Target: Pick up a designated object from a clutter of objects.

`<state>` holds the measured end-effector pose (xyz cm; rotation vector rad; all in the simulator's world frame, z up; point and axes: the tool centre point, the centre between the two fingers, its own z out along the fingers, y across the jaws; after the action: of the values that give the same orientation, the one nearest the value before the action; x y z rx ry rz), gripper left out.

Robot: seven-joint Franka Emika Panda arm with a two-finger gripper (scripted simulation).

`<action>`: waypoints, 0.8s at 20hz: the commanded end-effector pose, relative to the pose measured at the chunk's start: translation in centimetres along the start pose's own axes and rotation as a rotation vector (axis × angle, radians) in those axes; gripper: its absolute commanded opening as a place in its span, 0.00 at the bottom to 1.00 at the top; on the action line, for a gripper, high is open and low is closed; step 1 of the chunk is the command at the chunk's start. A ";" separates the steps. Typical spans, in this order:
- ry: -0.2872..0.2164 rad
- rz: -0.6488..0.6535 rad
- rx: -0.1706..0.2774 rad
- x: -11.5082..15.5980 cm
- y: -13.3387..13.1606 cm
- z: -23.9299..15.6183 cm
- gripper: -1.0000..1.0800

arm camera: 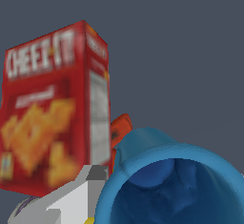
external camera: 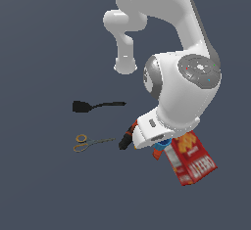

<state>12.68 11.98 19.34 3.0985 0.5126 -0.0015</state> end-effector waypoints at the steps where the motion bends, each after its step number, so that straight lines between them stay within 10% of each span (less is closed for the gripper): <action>1: 0.001 0.000 0.000 0.1 -1.1 -2.9 0.00; 16: 0.001 0.000 0.001 0.9 -7.1 -18.1 0.00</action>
<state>11.37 18.58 36.18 3.0991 0.5138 0.0007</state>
